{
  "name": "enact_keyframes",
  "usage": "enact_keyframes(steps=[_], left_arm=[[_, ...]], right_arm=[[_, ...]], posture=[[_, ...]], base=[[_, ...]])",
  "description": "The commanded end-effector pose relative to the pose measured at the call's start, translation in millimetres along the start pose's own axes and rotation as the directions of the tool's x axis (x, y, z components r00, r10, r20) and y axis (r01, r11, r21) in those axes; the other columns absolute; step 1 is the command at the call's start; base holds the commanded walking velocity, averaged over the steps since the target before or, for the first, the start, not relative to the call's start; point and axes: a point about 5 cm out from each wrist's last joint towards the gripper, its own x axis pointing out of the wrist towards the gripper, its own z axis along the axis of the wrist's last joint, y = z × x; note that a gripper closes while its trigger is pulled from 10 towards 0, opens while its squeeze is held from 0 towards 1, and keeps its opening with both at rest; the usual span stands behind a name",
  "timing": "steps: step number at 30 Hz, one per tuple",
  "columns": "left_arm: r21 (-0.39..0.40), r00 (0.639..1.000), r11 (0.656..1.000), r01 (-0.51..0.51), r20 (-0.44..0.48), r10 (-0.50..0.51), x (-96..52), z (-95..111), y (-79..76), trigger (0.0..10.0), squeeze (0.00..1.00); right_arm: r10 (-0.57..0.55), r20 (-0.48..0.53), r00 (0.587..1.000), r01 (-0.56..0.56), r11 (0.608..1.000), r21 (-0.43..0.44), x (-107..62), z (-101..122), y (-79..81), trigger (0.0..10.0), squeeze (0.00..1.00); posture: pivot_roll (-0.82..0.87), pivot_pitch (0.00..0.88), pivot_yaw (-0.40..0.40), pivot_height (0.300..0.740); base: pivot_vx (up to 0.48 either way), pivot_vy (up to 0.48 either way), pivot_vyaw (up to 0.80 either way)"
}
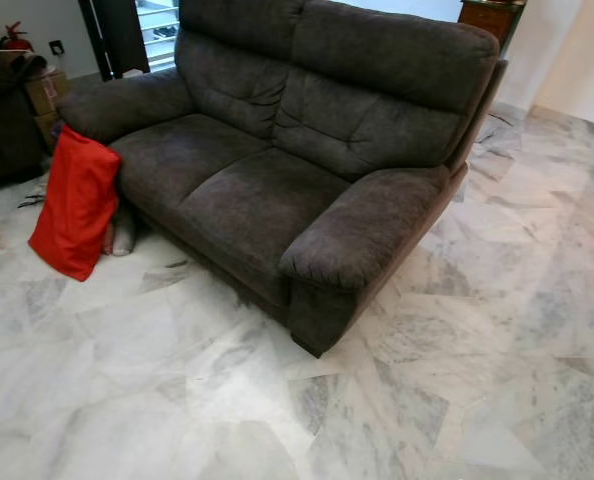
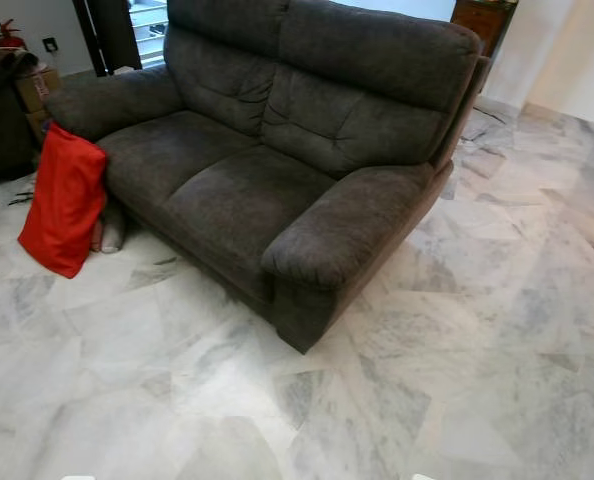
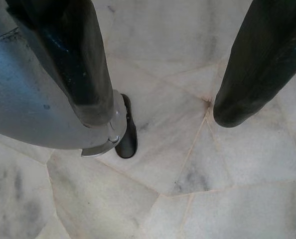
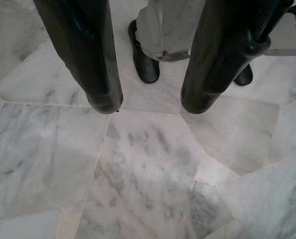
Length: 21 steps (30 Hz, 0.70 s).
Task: Move the pillow to the sofa from floor
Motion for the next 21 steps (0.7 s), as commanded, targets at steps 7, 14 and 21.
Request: enact_keyframes(steps=[7,14,21], left_arm=[[0.001,1.0,1.0,-0.005,-0.027,0.005,-2.1,-8.2,2.4,10.0,0.0],[0.013,1.0,1.0,-0.009,-0.027,0.01,-2.2,-8.1,3.3,10.0,0.0],[0.0,0.999,1.0,-0.017,-0.04,0.017,-2.3,-9.1,4.4,10.0,0.0]], right_arm=[[-0.001,-0.024,1.0,0.001,1.0,-0.002,-0.9,-6.3,0.3,10.0,0.0],[0.001,-0.026,1.0,-0.001,1.0,0.0,-1.0,-7.2,0.5,10.0,0.0],[0.002,-0.028,1.0,-0.002,1.0,0.002,-1.0,-7.7,0.7,10.0,0.0]], posture=[[0.05,0.086,-0.014,0.74],[0.05,0.088,-0.012,0.74],[0.05,0.088,-0.011,0.74]], base=[[0.0,0.0,-0.8],[0.0,0.0,-0.8],[0.0,0.0,-0.8]])
